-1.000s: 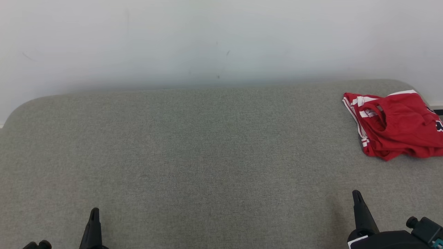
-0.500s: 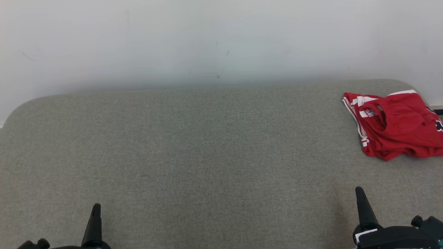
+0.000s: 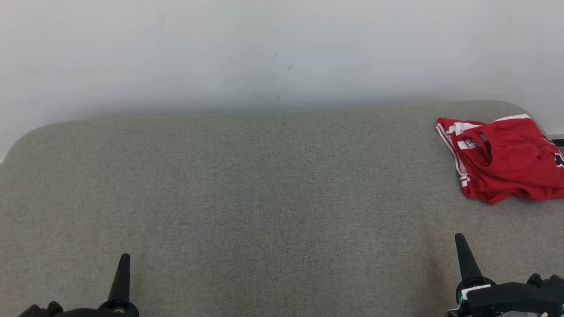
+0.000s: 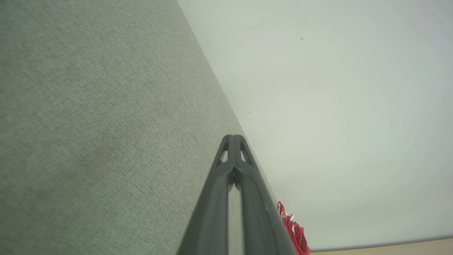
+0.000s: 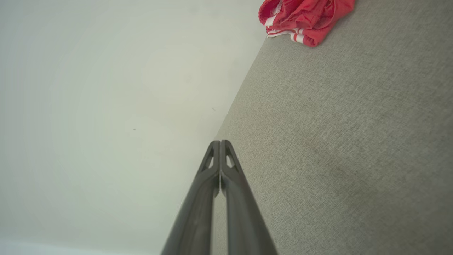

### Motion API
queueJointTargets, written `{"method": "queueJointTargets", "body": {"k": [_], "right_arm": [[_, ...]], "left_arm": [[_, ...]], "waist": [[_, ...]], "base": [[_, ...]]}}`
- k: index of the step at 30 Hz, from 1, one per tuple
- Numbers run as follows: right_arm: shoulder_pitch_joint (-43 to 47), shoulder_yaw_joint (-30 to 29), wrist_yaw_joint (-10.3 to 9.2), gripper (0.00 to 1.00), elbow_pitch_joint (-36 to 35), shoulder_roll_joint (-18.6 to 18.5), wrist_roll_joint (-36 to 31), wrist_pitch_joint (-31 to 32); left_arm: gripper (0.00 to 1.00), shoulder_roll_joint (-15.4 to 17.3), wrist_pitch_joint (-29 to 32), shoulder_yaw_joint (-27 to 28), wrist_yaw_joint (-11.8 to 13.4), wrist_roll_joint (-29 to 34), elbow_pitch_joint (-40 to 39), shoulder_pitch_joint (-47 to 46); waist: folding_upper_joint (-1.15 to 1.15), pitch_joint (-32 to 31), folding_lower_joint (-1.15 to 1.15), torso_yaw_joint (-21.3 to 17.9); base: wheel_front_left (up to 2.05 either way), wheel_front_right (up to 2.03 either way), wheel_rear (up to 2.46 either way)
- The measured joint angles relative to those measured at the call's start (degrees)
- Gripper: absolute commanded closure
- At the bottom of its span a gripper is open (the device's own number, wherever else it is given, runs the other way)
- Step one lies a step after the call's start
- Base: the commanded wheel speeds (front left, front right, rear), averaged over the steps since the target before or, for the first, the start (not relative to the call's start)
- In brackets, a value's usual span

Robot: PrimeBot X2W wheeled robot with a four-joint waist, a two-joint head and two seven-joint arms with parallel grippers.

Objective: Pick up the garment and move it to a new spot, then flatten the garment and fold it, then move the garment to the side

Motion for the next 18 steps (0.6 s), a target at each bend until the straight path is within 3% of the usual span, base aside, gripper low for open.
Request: {"method": "queueJointTargets", "body": {"k": [18], "right_arm": [[-1.06,-1.45,0.0,1.0,0.05,0.34,9.22,2.48]], "left_arm": [[1.0,0.04,2.38,-0.02,-0.41,-9.46,0.0,-1.12]], "waist": [[0.0,0.03,0.0,-0.02]], "base": [[0.0,0.0,0.0]]}}
